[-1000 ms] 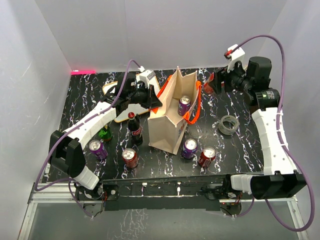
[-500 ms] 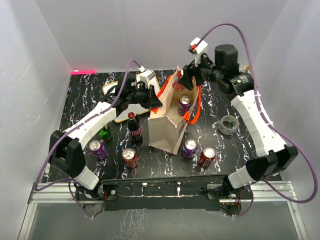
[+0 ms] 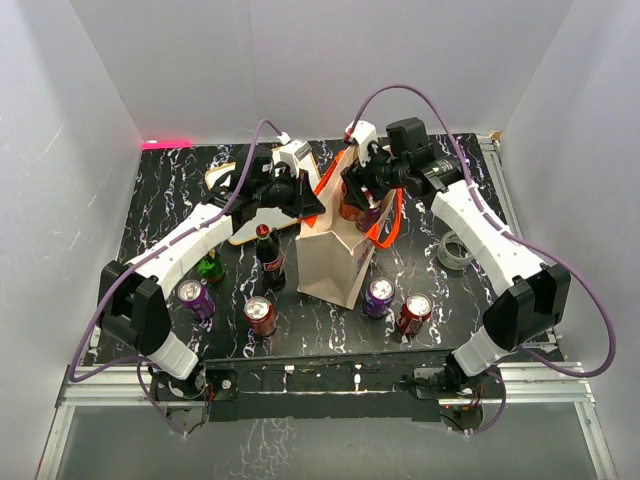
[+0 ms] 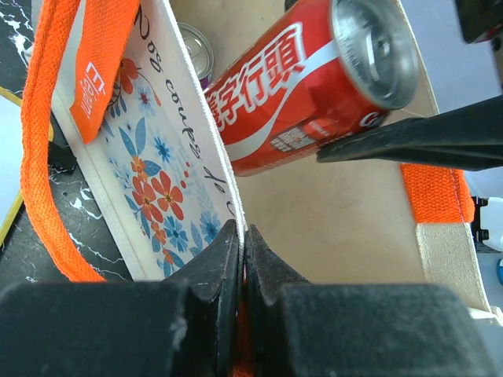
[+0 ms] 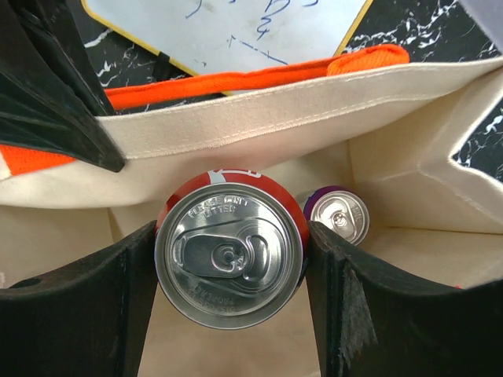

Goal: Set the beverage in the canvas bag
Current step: Place the drink in the canvas bag.

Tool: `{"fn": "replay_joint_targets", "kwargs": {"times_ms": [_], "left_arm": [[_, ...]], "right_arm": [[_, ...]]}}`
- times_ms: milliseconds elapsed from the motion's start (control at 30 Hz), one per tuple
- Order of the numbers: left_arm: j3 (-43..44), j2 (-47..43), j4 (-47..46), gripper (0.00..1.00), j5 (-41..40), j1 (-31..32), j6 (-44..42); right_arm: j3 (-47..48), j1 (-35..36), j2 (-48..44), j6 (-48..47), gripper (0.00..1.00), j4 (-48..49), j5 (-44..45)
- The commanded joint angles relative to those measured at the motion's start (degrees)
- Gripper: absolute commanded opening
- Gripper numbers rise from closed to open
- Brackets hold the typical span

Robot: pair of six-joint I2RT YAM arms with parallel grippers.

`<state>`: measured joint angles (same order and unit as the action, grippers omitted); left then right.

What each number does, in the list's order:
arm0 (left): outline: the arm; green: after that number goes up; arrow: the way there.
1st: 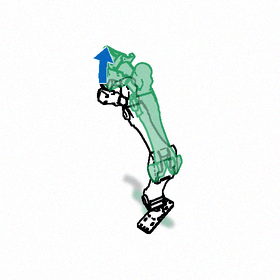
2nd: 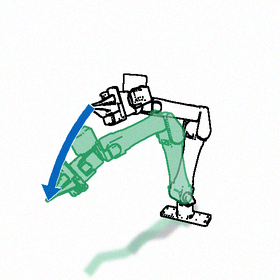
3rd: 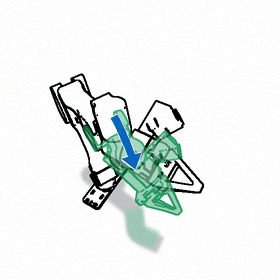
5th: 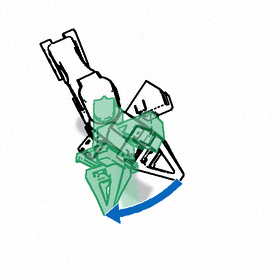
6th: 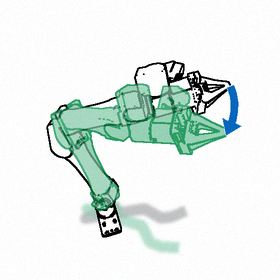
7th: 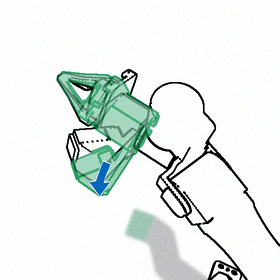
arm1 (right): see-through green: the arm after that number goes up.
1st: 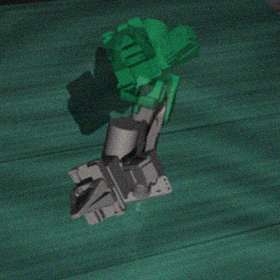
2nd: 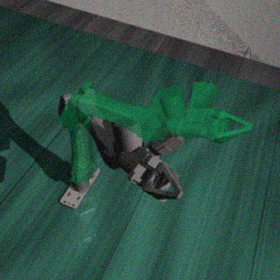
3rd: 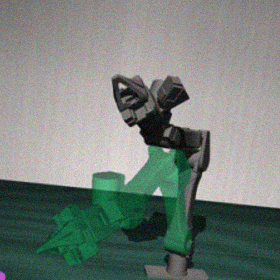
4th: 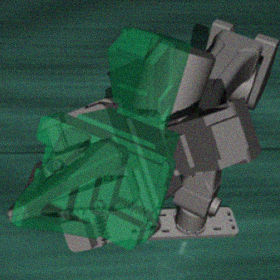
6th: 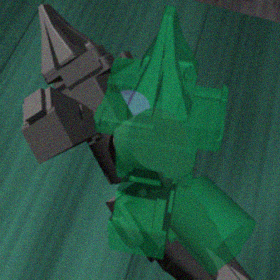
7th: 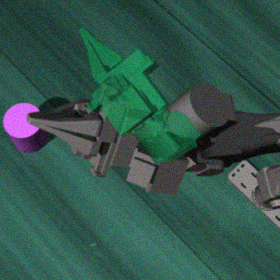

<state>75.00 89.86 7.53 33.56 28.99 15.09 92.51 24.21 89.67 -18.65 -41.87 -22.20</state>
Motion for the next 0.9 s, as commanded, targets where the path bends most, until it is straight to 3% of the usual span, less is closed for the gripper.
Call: {"fn": "replay_joint_targets", "kwargs": {"times_ms": [0, 600, 867], "left_arm": [[1.5, -1.3, 1.5, 0.00, 2.0, 0.2, 0.0], [0.9, -1.8, 2.1, 0.00, 0.9, 0.2, -1.3], [0.4, -2.3, 2.1, 0.00, 0.8, 0.2, -1.8]], "right_arm": [[-1.0, 0.2, -0.3, -1.7, 0.08, 9.3, 0.0], [-12.8, 0.3, 2.5, -5.1, 0.08, 23.5, 5.1], [-16.5, 0.3, 3.8, -5.6, 0.08, 27.0, 3.5]]}}
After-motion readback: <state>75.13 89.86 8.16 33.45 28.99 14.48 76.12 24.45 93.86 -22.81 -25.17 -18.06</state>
